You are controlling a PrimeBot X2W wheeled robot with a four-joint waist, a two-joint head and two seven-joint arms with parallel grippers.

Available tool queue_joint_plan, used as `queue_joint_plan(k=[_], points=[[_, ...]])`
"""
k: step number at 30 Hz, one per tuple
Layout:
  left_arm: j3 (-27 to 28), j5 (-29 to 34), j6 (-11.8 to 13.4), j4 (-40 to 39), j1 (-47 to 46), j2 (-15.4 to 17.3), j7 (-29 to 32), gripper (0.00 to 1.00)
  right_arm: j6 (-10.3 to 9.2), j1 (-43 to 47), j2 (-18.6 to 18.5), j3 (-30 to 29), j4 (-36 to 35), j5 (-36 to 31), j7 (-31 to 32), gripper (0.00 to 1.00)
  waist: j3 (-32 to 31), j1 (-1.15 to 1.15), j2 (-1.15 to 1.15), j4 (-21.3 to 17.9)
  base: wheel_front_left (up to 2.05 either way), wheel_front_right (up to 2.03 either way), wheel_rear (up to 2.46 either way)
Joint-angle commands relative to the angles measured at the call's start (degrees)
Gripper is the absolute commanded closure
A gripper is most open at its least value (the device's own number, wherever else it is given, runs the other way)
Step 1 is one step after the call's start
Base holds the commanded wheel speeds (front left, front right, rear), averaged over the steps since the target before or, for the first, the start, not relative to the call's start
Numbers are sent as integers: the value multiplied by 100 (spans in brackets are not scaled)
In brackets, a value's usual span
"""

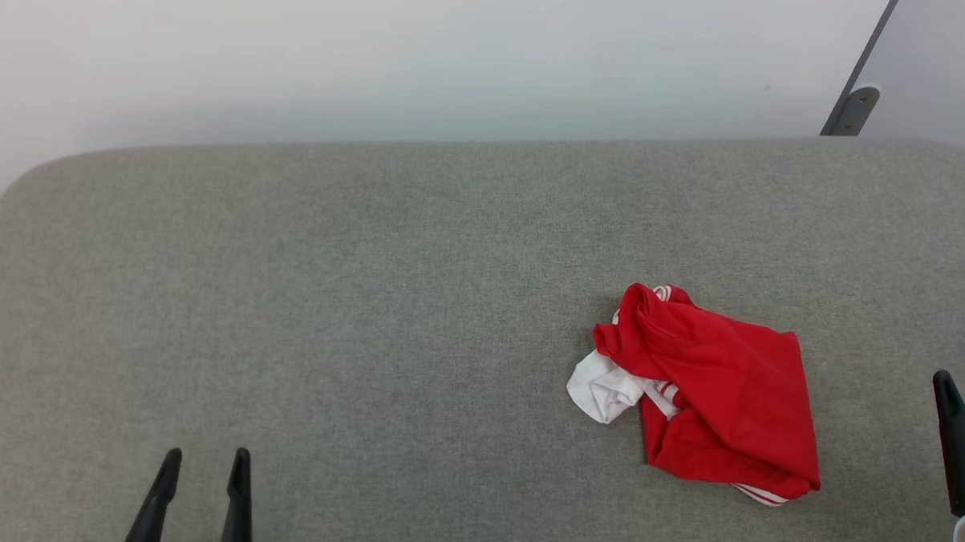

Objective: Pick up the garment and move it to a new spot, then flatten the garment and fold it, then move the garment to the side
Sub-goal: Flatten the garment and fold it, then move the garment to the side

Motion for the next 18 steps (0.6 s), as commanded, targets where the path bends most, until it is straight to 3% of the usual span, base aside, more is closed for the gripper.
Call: queue_joint_plan(k=[1, 5, 9, 13, 15, 18], points=[[-17, 28, -13, -39, -50, -27, 4, 0, -9, -56, 12, -52, -58, 12, 11, 0, 41, 0, 0, 15, 0, 0, 0], [-102, 50, -13, -82, -201, -24, 4, 0, -9, -230, -88, 41, -137, 68, 166, 0, 199, 0, 0, 86, 0, 0, 0], [-188, 80, -13, -114, -439, -32, 4, 0, -9, -660, -313, 255, 10, 160, 838, 0, 487, 0, 0, 131, 0, 0, 0], [-395, 107, -13, -30, -756, -6, 4, 0, -9, -1091, -719, 815, 396, 573, 2225, 0, 793, 0, 0, 221, 0, 0, 0], [-597, 207, -13, 45, -974, 65, 4, 0, -9, -1217, -1103, 1136, 460, 833, 3082, 0, 939, 0, 0, 341, 0, 0, 0], [-851, 251, -13, 139, -1293, 68, 4, 0, -9, -1353, -1349, 1087, 526, 1366, 3985, 0, 1136, 0, 0, 505, 0, 0, 0]])
